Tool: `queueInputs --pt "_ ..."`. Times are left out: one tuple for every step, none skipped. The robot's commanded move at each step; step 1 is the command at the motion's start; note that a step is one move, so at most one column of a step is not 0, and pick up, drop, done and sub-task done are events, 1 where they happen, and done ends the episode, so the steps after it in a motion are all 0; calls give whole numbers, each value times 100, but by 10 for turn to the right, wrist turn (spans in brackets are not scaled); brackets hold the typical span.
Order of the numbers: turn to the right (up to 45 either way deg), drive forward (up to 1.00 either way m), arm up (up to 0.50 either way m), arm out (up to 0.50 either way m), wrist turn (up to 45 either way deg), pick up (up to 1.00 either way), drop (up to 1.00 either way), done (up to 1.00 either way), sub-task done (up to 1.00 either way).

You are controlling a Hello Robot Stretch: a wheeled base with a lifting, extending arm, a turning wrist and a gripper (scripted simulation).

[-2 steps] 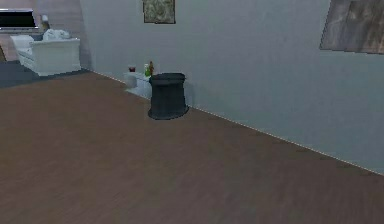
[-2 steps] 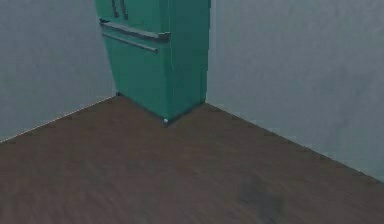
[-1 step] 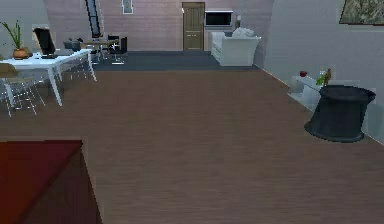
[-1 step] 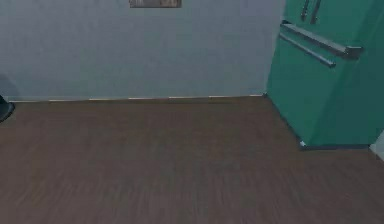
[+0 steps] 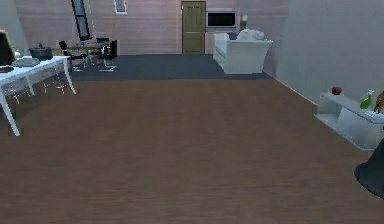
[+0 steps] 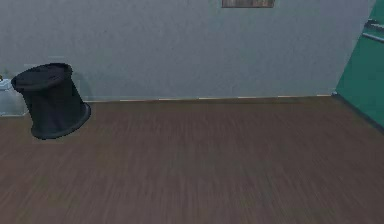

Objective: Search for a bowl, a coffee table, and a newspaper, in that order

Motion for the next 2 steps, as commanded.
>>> queueInputs --pt "-60 0 0 0 0 0 0 0 0" --pt "0 20 0 0 0 0 0 0 0"
